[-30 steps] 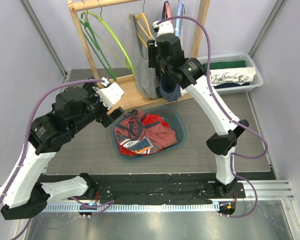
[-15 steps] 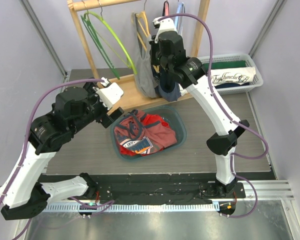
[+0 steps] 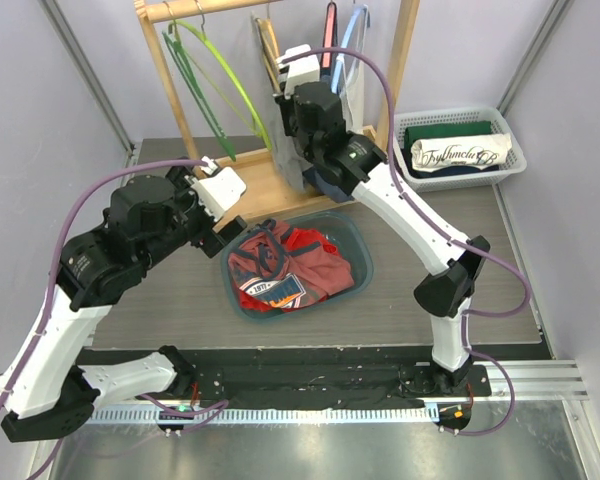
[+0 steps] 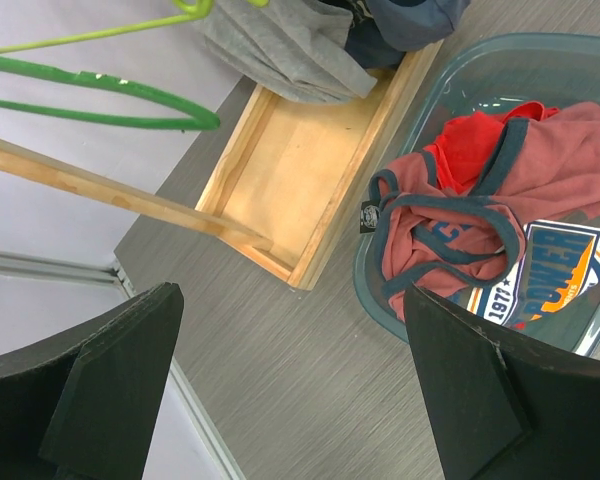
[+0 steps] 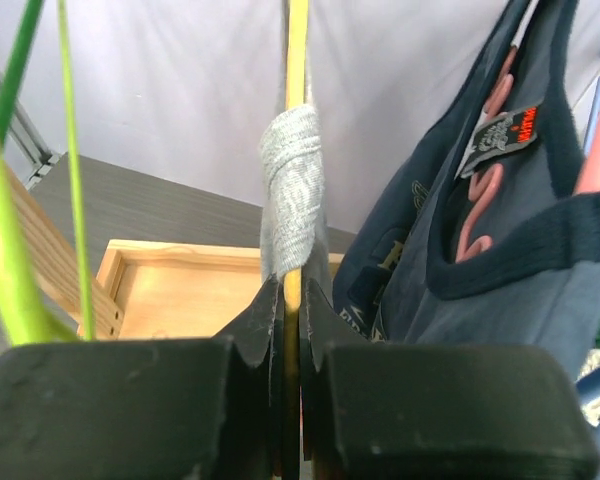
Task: Remove the tank top from the hanger
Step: Pick up the hanger from the clothesline.
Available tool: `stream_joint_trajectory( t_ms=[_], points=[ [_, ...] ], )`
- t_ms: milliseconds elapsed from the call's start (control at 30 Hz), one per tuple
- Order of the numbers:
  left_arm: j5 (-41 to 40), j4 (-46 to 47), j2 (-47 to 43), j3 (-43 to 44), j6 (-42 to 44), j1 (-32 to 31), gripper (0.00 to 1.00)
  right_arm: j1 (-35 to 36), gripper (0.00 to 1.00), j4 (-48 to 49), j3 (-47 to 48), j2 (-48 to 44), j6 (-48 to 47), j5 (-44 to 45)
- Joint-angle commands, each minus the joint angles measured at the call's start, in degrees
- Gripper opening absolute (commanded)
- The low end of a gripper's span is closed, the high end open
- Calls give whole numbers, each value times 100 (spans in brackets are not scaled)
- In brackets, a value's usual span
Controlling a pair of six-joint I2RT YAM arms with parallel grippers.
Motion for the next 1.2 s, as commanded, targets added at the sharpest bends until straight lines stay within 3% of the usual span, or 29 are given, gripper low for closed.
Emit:
stream_joint_trajectory(
  t_ms=[0, 267, 400, 500, 633, 800, 967, 1167],
  points=[
    [21, 74, -101, -41, -24, 51, 97, 152, 1, 1892, -448, -763, -611, 423],
    [3, 91, -93, -103, -7, 51, 97, 161, 1, 2893, -1381, -1334, -646, 502],
    [12, 83, -110, -94, -7, 77, 97, 161, 1, 2992, -1180, -1300, -690, 441],
    [29, 74, -128, -94, -33, 104, 97, 161, 1, 2641, -872, -1229, -655, 388],
    [47, 74, -137, -103, -24, 121, 97, 161, 1, 2474, -1248, -1431, -427, 239],
    [82, 74, -137, -59, -42, 121, 96, 161, 1, 1587, -1486, -1685, 3, -86],
    [82, 74, -146, -41, -24, 113, 97, 179, 1, 1112, -2426, -2632, 224, -648],
    [126, 65, -23, 213, -77, 113, 98, 196, 1, 294, -2726, -3496, 452, -1473]
  ],
)
